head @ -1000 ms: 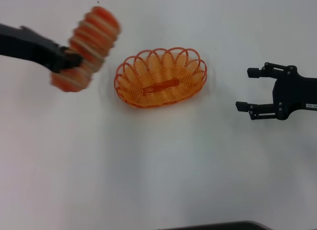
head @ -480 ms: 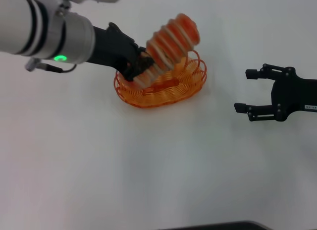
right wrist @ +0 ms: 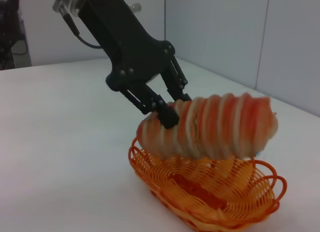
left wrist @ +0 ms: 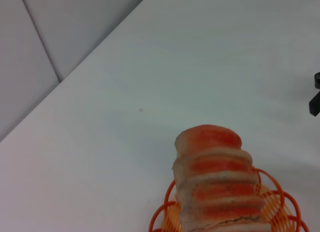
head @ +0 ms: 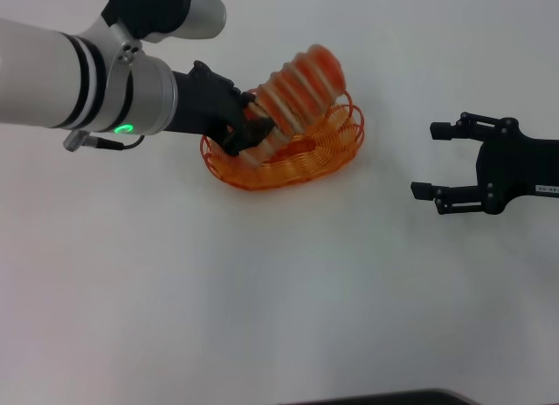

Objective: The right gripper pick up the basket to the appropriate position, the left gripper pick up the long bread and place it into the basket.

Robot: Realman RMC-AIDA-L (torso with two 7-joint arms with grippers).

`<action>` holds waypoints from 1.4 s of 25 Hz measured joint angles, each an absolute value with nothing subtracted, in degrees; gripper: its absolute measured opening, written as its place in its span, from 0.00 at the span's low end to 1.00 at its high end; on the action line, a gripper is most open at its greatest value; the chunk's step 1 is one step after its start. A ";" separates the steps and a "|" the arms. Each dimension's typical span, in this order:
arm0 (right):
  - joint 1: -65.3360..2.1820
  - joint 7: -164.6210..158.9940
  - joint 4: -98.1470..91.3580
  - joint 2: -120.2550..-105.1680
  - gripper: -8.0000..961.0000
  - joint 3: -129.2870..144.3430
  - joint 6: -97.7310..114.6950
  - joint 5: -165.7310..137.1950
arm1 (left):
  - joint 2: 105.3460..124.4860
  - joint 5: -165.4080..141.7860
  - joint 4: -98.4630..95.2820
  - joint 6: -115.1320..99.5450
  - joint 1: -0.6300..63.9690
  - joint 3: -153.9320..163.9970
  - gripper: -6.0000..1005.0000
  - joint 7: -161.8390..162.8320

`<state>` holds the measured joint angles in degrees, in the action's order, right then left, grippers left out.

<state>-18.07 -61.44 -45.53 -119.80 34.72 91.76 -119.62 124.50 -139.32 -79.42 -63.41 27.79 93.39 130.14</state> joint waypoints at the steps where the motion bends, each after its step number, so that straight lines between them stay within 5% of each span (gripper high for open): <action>1: -18.08 -61.43 -45.53 -119.80 0.96 34.72 91.77 -119.62 | 124.49 -139.28 -79.23 -63.43 27.78 93.34 0.19 130.14; 3: -18.13 -61.43 -45.53 -119.80 0.96 34.72 91.77 -119.62 | 124.48 -139.00 -79.00 -63.63 27.69 93.12 0.19 130.19; 8: -18.20 -61.43 -45.53 -119.80 0.96 34.71 91.67 -119.62 | 124.42 -137.05 -79.53 -63.75 26.80 92.47 0.42 130.18; 11: -18.19 -61.43 -45.53 -119.79 0.96 34.71 91.55 -119.62 | 124.35 -131.97 -81.18 -63.77 24.98 89.54 0.66 128.30; 16: -18.19 -61.43 -45.47 -119.79 0.96 34.60 91.54 -119.52 | 124.34 -113.49 -83.72 -66.27 18.60 79.19 0.86 117.96; 24: -18.19 -61.43 -45.43 -119.79 0.96 34.53 91.72 -119.30 | 123.51 -95.54 -64.16 -94.31 15.07 49.16 0.94 92.26; 31: -18.19 -61.30 -45.43 -119.77 0.96 34.42 91.55 -119.25 | 117.53 -105.35 -45.27 -100.81 12.12 40.18 0.93 74.97; 35: -18.20 -60.94 -45.40 -119.77 0.96 34.44 91.22 -119.32 | 117.86 -111.36 -43.07 -99.24 11.62 40.01 0.93 72.43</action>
<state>-18.20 -60.94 -45.40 -119.77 34.44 91.22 -119.32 117.86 -111.36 -43.07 -99.24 11.62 40.01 72.43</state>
